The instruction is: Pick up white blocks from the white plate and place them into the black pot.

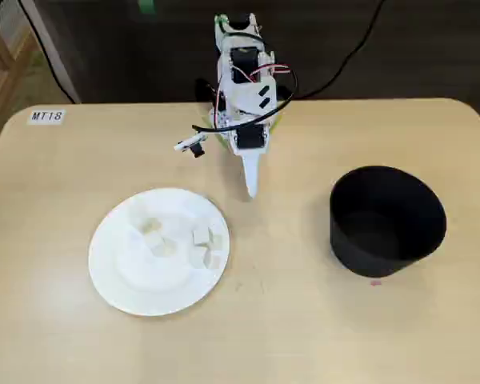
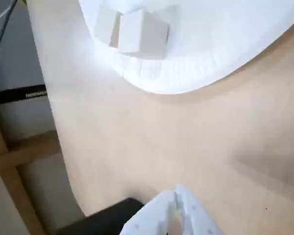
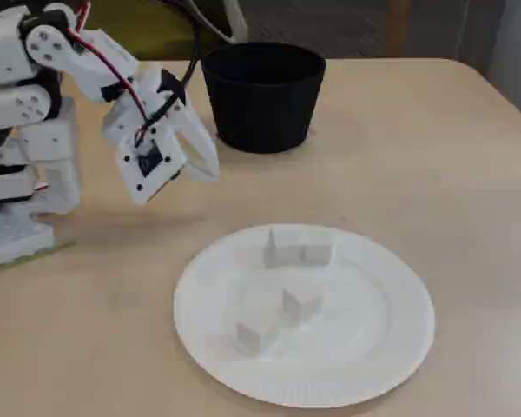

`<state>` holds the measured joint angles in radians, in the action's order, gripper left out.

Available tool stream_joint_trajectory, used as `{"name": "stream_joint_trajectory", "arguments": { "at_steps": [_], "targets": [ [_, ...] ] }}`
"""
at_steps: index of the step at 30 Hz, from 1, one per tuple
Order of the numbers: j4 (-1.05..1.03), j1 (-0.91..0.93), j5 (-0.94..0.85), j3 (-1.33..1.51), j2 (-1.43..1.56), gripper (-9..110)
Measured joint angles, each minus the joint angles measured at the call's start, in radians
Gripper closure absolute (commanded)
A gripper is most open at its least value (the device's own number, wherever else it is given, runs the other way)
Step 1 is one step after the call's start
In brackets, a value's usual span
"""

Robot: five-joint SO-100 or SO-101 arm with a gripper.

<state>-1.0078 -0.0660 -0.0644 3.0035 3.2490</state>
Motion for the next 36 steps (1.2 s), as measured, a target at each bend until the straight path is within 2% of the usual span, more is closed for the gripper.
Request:
{"name": "stream_joint_trajectory", "arguments": {
  "at_steps": [3,5,8,15,21,27,36],
  "targets": [
    [0.052,0.055,-0.043,-0.035,-0.057,104],
    [0.104,0.144,-0.057,-0.204,-0.256,104],
    [0.129,0.173,-0.063,-0.416,-0.534,104],
    [0.132,0.167,-0.069,-0.448,-0.617,104],
    [-0.023,0.291,-0.069,-0.591,-0.652,104],
    [-0.245,0.472,-0.014,-0.888,-0.927,104],
    [-0.313,0.687,0.103,-1.031,-1.195,103]
  ]
}}
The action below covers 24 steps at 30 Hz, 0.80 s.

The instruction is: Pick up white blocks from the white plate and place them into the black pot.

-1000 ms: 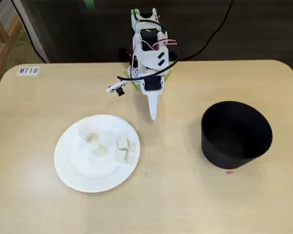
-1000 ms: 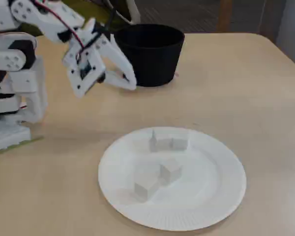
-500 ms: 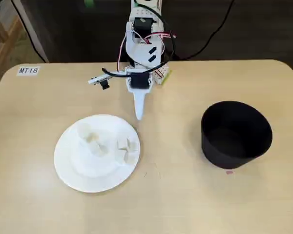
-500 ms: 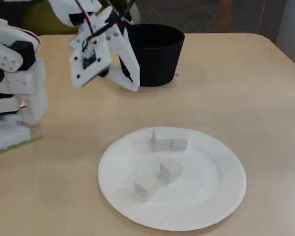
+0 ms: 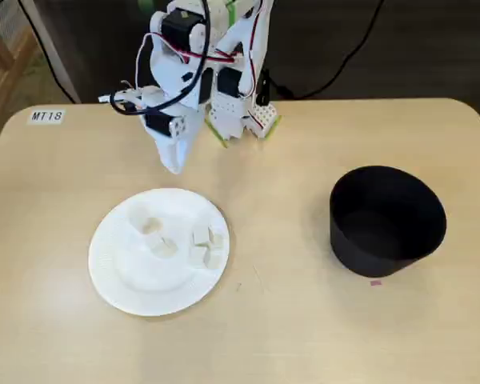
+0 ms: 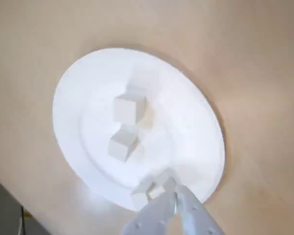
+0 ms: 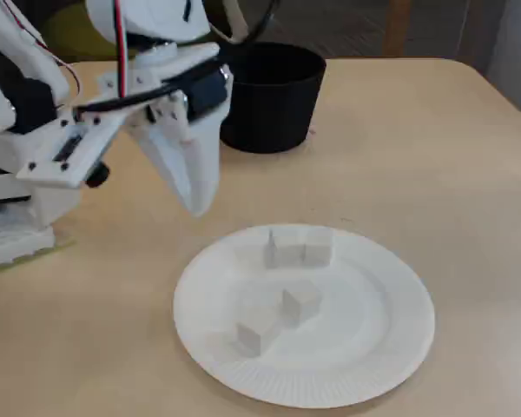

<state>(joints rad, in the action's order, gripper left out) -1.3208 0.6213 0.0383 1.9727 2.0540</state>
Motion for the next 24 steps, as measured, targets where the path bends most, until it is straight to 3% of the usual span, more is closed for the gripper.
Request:
{"name": "stream_joint_trajectory", "arguments": {
  "at_steps": [5,8,24],
  "targets": [
    [-0.018,0.028,-0.009,-0.112,-0.210,78],
    [-0.018,0.028,-0.015,-0.144,-0.270,71],
    [0.153,0.052,-0.018,-0.181,-0.472,70]
  ]
}}
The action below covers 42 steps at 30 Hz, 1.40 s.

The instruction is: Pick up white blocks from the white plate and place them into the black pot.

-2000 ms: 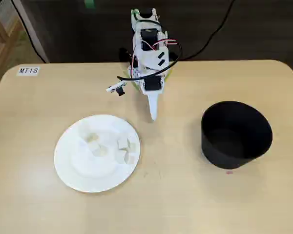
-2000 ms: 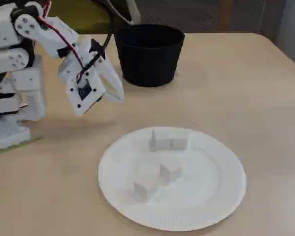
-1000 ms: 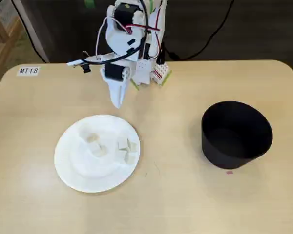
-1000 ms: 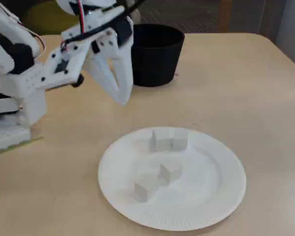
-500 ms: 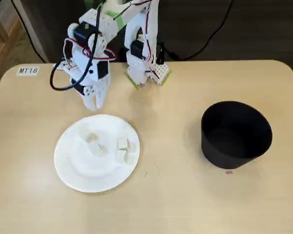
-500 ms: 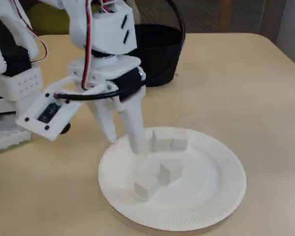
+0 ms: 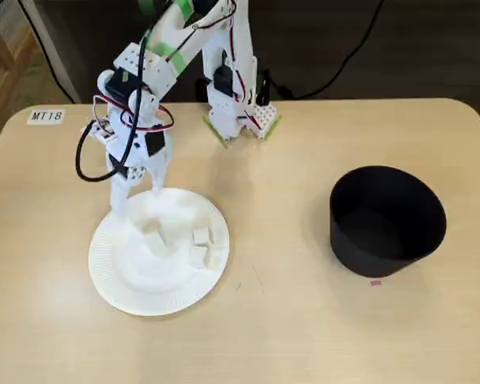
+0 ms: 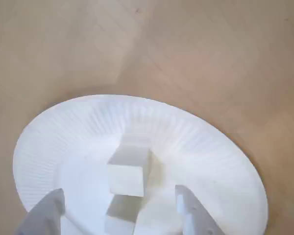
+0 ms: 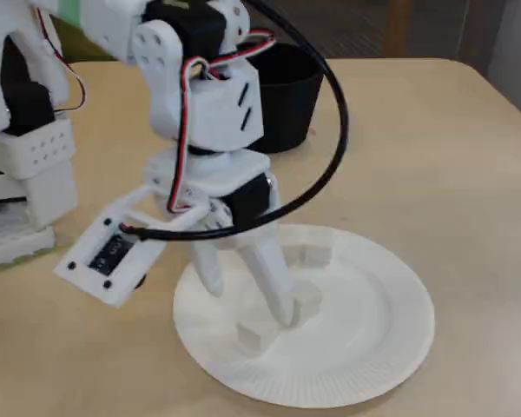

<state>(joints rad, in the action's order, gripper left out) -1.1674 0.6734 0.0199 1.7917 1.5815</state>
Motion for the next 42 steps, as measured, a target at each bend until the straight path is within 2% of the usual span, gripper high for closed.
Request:
{"name": "stream_joint_trajectory", "arguments": {
  "at_steps": [12,14,18,26,30,36,42],
  "targets": [
    [0.127,-0.015,0.003,0.000,-0.100,78],
    [0.153,-0.015,0.005,0.000,-0.115,84],
    [0.216,-0.015,0.018,0.000,-0.141,103],
    [0.288,-0.023,0.031,-0.003,-0.160,104],
    [0.345,-0.049,0.044,-0.003,-0.072,104],
    [0.413,-0.186,0.118,-0.003,0.222,104],
    [0.426,-0.494,0.141,0.046,0.499,104]
  ]
}}
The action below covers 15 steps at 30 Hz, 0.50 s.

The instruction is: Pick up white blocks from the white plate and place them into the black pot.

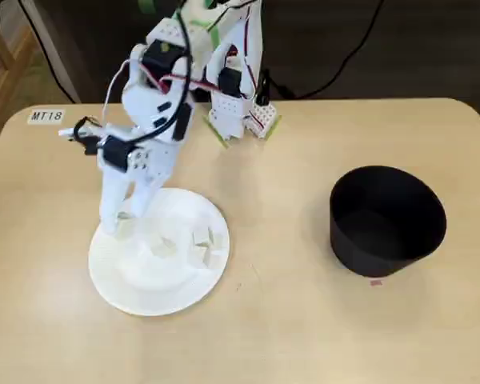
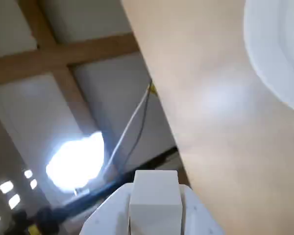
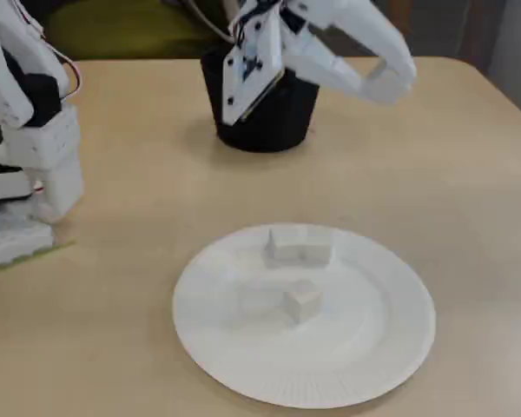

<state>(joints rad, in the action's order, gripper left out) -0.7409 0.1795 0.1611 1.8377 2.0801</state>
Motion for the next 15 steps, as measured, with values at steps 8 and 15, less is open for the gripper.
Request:
{"name": "stream_joint_trajectory", "arguments": {
  "at_steps": [8,15],
  "targets": [
    [0.146,-0.543,-0.115,0.196,0.187,104],
    [0.261,-0.781,-0.213,0.333,0.166,104]
  ]
}}
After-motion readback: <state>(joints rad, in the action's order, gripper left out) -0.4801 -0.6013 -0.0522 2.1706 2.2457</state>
